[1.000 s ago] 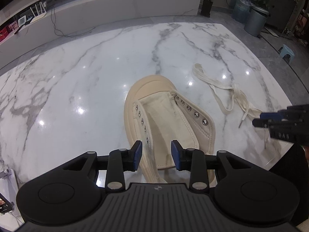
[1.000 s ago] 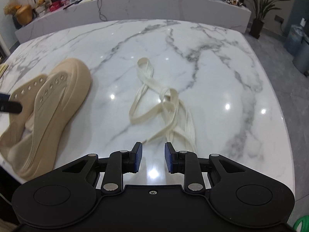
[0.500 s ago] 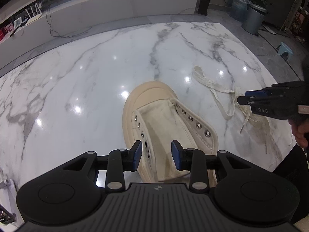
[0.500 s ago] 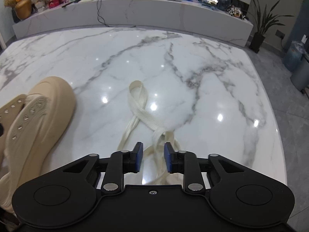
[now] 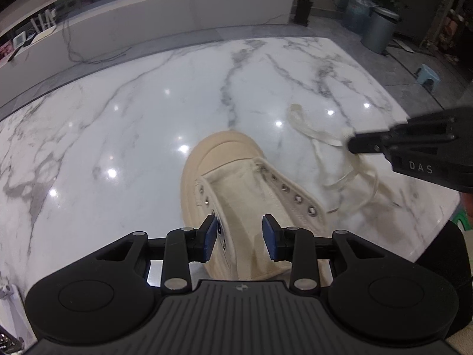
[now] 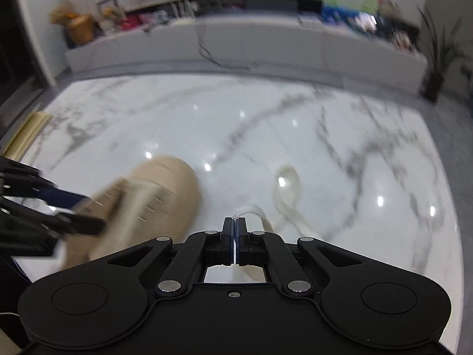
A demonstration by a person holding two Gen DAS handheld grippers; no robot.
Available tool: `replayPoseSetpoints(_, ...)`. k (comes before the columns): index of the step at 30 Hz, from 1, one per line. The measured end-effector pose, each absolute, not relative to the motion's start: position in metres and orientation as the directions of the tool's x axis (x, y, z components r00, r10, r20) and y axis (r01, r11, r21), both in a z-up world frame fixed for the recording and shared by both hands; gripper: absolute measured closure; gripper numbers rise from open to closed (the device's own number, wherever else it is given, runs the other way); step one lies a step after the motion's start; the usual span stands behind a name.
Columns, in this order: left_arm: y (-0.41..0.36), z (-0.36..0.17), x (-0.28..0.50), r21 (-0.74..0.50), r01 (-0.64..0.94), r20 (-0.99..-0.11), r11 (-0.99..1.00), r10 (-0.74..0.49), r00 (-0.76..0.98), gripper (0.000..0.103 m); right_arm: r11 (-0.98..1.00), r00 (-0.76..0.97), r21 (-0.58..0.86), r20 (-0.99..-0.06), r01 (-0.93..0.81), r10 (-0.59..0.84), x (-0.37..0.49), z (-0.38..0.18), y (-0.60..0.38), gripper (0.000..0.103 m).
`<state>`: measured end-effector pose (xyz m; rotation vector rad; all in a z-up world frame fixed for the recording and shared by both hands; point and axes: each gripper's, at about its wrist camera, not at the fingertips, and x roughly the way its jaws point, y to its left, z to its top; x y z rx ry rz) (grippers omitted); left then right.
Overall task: Lace up shoes with both hands
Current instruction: 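Grasp the white lace with the right gripper and lift it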
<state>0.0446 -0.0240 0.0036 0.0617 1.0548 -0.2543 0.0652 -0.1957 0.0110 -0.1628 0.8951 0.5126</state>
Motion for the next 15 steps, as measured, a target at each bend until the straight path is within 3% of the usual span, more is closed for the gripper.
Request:
replayPoseSetpoints(5,-0.021,0.006,0.040,-0.077,0.231,-0.864,0.970,-0.181,0.471,0.071,0.844,0.555,0.062,-0.727,-0.533,0.404,0.060,0.037,-0.181,0.103)
replayPoseSetpoints(15,-0.019,0.017,0.032,-0.073,0.234,-0.855,0.969,-0.182,0.486,0.071,0.837,0.527,0.134,-0.721,-0.531,0.450,0.070,0.076,-0.174,0.103)
